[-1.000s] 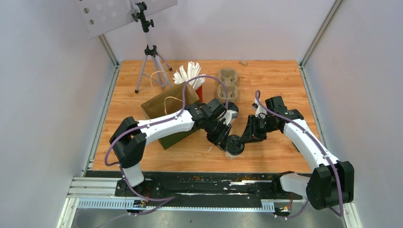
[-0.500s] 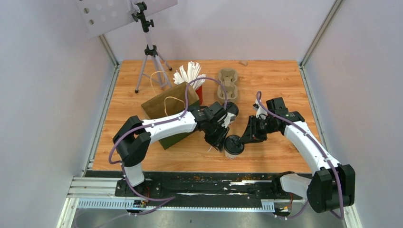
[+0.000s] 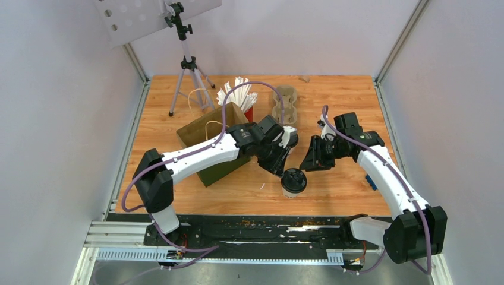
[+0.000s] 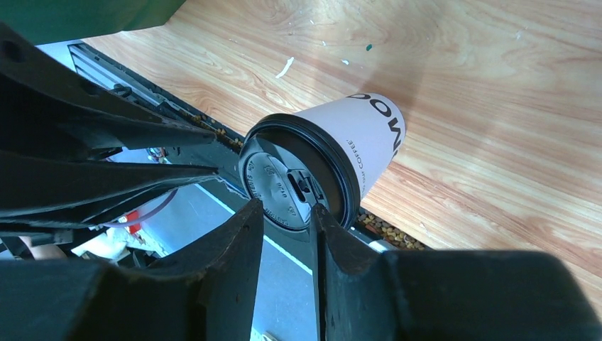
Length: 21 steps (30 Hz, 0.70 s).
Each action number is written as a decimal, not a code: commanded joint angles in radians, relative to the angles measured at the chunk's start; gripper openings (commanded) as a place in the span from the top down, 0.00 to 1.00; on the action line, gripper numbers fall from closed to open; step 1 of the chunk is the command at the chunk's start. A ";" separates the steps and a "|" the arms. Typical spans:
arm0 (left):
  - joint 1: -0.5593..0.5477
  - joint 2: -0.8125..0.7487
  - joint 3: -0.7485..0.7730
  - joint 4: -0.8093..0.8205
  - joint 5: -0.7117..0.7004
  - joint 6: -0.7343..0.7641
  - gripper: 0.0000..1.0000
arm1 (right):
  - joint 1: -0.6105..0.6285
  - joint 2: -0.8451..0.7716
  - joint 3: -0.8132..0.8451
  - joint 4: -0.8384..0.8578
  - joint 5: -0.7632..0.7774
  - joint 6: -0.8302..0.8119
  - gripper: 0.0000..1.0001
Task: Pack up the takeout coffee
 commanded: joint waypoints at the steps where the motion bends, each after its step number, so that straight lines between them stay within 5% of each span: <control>1: -0.001 -0.042 0.054 0.001 -0.033 0.014 0.64 | 0.005 0.011 0.029 0.005 -0.019 0.004 0.69; 21: -0.013 0.031 0.007 0.076 0.028 0.067 0.66 | 0.006 0.021 -0.043 0.050 -0.002 0.006 0.75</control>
